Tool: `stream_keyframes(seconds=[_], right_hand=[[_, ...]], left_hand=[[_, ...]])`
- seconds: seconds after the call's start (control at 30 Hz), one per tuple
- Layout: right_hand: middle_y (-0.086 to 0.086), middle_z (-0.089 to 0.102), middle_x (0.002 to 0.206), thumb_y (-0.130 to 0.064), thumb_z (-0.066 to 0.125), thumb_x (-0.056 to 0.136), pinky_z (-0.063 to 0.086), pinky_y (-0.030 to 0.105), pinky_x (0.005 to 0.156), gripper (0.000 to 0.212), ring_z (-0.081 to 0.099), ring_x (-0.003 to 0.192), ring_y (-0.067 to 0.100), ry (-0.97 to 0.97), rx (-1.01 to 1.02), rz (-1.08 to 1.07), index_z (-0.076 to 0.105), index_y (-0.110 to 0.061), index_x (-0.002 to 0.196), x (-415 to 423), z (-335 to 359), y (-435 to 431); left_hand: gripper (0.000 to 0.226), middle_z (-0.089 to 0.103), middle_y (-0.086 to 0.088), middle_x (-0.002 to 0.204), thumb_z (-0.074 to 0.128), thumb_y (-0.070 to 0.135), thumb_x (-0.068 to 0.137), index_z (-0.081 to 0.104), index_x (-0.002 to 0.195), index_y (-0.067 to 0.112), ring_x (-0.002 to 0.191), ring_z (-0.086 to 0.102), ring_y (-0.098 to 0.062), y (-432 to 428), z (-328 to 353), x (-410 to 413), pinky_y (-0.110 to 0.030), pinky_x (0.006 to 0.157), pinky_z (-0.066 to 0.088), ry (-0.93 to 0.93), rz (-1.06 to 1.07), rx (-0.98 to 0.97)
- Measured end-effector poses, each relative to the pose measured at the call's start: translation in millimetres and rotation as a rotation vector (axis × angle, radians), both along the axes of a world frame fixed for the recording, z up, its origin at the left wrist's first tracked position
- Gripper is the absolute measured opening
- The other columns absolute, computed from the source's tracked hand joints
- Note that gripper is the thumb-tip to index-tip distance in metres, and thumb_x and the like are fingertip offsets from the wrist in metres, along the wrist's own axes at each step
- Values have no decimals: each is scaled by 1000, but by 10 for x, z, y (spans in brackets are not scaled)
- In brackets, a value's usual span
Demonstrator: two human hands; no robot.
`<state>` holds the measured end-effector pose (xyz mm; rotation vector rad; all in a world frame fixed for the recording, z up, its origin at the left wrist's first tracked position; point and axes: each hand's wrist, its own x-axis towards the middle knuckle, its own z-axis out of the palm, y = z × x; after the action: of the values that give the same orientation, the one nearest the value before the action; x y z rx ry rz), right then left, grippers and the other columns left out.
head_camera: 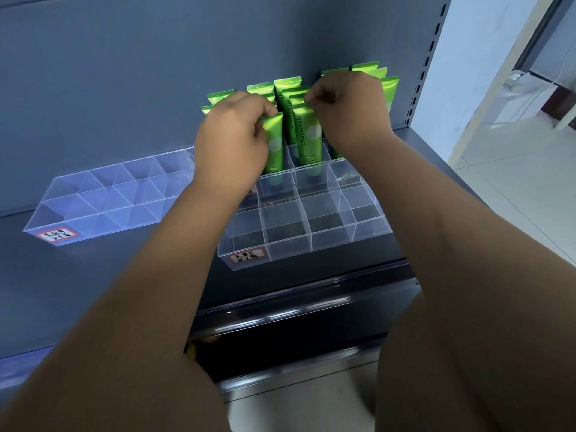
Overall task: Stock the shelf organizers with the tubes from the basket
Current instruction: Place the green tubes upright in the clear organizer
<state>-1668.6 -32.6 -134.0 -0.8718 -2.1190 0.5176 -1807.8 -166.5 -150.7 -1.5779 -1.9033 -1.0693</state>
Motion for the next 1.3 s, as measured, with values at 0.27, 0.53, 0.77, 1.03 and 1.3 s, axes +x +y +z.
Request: stream_keyframes(seconds=[0.27,0.53,0.77,1.03,1.3], right_hand=[[-3,76,95,-11,52,83,53,28,74,32,67,88,19,-31,45,-43,78,-23,98,-51,-10,-21],[-2,75,99,-11,50,81,55,31,75,34,67,91,22,-77,85,-33,78,-22,97,-34,2,-62],[0,74,105,-11,49,79,55,31,77,39,66,95,23,-79,90,-48,77,-22,102,-17,18,-89],[-3,73,106,-9,50,78,55,33,77,38,65,97,22,-119,100,-41,77,-23,102,11,37,-123],[-2,74,105,-8,50,77,56,34,77,39,66,96,22,-110,95,-22,77,-23,100,20,35,-140]], left_hand=[[40,72,-4,102,49,-5,77,75,101,13,93,66,-26,16,-1,-29,-41,73,54,-13,4,-6],[39,72,-2,101,51,-7,76,74,100,13,91,67,-25,19,-10,-56,-41,73,55,-43,-5,10],[43,72,-4,99,48,-10,73,74,98,11,91,68,-24,22,-4,-82,-41,74,56,-67,-27,33],[44,73,-4,96,47,-13,72,76,96,10,88,68,-19,33,-6,-76,-37,75,56,-101,-42,59],[39,74,1,95,53,-12,75,77,93,13,90,69,-17,32,-26,-117,-36,81,56,-182,-36,79]])
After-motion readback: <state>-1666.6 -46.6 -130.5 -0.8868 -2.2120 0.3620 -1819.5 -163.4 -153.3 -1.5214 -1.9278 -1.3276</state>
